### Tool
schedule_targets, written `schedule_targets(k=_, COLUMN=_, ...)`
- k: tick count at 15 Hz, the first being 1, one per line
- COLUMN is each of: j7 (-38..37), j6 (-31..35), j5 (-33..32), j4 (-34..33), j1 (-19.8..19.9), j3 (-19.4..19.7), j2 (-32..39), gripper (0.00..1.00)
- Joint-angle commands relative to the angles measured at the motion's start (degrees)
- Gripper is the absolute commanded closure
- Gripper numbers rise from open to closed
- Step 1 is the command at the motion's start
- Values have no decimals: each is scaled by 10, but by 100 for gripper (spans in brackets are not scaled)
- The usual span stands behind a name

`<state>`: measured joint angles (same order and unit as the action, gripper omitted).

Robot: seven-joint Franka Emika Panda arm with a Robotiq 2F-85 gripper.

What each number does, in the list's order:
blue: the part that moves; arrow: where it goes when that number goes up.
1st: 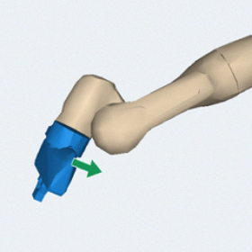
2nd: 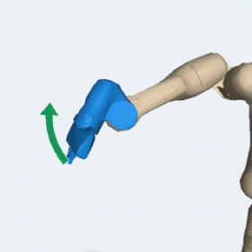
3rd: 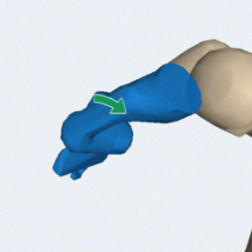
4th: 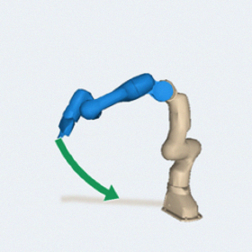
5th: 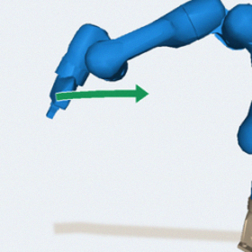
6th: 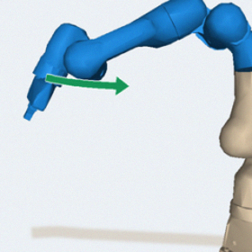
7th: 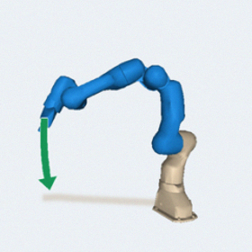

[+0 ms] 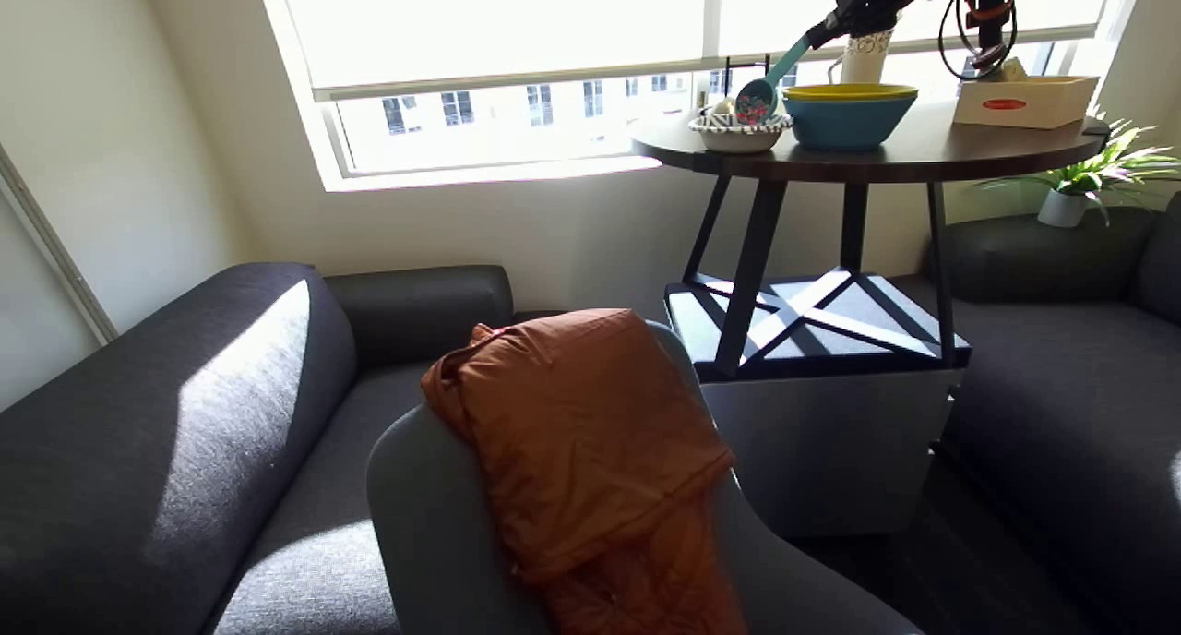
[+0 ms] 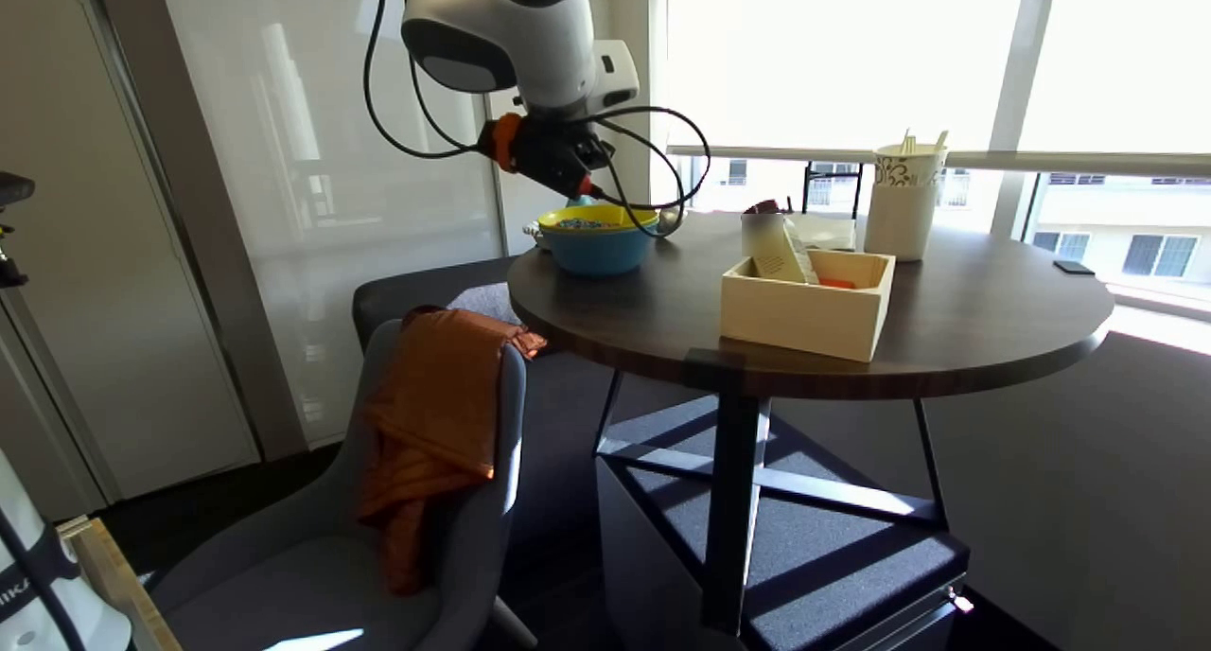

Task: Use the blue serving spoon to take cereal from the yellow plate, then add it to the white plate

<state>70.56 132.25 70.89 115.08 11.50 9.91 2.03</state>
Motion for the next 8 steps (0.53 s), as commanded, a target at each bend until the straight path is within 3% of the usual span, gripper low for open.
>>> schedule_targets(k=1, j7=52, j6=44, j5=-17, j4=34, j1=-12, j3=-7, j2=-37, gripper=98)
schedule_targets(k=8, j7=141, j6=68, j5=-14, j4=60, j1=-23, j3=-16, j2=-73, gripper=98)
